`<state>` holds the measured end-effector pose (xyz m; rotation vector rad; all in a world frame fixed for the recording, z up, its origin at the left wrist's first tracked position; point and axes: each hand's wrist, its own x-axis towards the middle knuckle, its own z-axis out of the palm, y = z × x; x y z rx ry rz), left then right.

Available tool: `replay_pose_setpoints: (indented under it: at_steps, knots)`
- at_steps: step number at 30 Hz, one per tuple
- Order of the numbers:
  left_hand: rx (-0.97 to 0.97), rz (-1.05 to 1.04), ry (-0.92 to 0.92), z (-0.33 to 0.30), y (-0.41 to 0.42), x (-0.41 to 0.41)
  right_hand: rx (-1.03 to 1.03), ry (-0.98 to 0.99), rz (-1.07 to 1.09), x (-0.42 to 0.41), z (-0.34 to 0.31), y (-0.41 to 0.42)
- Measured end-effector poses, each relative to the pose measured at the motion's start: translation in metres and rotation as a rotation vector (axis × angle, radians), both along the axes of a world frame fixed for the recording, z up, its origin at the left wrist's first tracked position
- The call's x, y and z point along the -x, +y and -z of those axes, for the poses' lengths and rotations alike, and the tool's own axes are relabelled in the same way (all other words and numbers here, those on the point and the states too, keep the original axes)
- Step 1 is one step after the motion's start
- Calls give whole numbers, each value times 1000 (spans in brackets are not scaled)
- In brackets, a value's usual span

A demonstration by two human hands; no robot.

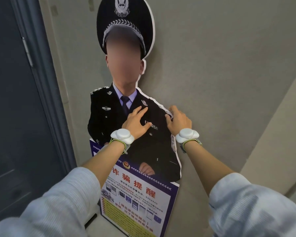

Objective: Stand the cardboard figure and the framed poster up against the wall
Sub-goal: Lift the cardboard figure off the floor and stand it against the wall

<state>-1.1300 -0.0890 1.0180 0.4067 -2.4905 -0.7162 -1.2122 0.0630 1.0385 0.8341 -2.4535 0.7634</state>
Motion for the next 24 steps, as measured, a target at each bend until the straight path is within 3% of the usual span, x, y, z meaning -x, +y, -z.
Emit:
replay_pose_setpoints:
  at_steps: [11, 24]
  knots:
    - [45, 8, -36, -1, -4, 36, -71, 233, -10, 29, 2, -2]
    - [108, 0, -34, -6, -13, 26, -58, 181, -9, 21, 2, 0]
